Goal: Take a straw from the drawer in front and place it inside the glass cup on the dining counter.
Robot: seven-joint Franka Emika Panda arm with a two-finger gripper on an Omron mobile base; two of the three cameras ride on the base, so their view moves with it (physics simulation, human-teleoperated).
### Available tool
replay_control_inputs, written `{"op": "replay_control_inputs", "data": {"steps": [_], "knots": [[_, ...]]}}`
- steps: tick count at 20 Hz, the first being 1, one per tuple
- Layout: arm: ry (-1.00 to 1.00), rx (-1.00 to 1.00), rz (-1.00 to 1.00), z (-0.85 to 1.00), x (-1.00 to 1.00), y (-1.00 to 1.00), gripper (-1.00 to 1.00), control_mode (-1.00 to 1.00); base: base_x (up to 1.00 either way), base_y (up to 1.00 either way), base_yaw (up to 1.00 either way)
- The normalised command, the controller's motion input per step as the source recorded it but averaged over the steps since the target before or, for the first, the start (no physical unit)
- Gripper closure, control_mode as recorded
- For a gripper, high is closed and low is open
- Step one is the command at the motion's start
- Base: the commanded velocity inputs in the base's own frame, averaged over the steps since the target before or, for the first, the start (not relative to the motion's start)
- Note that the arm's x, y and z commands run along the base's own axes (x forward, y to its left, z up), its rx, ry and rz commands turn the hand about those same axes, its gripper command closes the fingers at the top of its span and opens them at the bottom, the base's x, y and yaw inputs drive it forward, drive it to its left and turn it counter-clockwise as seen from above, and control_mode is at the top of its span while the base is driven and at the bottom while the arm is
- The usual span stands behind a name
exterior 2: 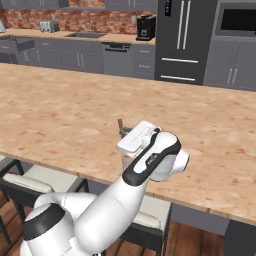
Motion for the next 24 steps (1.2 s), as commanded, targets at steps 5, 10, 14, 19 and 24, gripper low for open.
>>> {"op": "replay_control_inputs", "data": {"steps": [5,10,14,19,24], "knots": [[0.09,0.0,-0.02,-0.05,0.1,0.19,1.0,-1.0,0.0,0.0,0.0],[0.05,0.0,-0.02,0.0,0.35,0.09,1.0,-1.0,0.0,0.0,0.0],[0.04,0.0,-0.01,-0.01,0.42,0.01,1.0,-1.0,0.0,0.0,0.0],[0.0,0.0,0.0,-0.17,0.41,0.0,1.0,-1.0,0.0,0.0,0.0],[0.0,0.0,0.0,-0.22,0.28,-0.09,1.0,-1.0,0.0,0.0,0.0]]}}
